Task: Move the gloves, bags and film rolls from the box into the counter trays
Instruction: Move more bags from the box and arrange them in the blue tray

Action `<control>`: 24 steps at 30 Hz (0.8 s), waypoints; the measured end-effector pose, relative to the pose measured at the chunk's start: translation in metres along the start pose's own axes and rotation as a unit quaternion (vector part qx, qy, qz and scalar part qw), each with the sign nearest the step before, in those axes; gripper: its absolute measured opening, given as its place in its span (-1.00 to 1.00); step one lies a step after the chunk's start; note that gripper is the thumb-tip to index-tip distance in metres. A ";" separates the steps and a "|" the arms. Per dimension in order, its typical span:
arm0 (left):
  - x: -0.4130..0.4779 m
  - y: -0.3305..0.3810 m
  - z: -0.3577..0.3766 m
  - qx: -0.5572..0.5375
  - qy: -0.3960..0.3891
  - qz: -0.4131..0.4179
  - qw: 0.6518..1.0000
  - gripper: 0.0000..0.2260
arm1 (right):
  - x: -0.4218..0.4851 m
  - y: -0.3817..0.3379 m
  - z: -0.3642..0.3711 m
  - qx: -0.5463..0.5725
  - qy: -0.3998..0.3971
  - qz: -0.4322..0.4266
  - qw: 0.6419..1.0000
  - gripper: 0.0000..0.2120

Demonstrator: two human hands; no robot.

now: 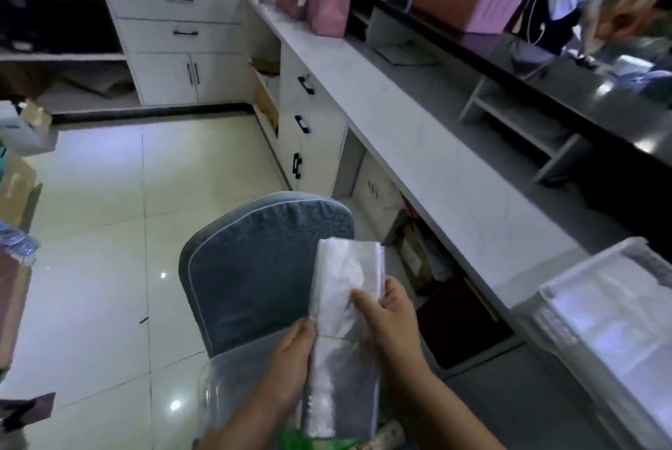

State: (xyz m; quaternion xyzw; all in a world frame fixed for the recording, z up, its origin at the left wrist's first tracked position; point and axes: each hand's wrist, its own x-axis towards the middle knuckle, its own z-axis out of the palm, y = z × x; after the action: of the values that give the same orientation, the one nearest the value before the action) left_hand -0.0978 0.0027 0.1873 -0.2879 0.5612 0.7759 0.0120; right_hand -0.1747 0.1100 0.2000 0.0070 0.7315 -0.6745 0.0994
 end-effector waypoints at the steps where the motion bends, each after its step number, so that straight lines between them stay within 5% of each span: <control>1: -0.002 0.002 0.008 -0.028 -0.015 -0.017 0.999 -0.70 | 0.000 -0.004 -0.005 -0.013 0.023 -0.010 1.000 -0.83; 5: -0.005 0.001 0.042 -0.009 -0.107 -0.014 0.994 -0.90 | -0.006 -0.015 -0.031 -0.051 0.094 -0.021 0.994 -0.76; 10: -0.003 -0.006 0.088 0.043 -0.159 0.008 0.986 -0.86 | -0.016 -0.015 -0.087 -0.167 0.167 -0.041 0.971 -0.70; 16: -0.011 -0.018 0.160 -0.028 -0.192 -0.025 0.981 -0.89 | -0.056 -0.011 -0.171 0.020 0.045 0.126 0.991 -0.57; 24: -0.051 -0.050 0.286 -0.040 -0.306 -0.026 0.951 -0.68 | -0.094 -0.031 -0.299 -0.016 0.048 0.068 0.996 -0.69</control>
State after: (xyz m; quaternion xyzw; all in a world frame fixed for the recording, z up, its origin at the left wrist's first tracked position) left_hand -0.1623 0.2882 0.2259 -0.0516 0.4914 0.8481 0.1914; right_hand -0.1279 0.4147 0.2657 0.0874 0.7444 -0.6529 0.1096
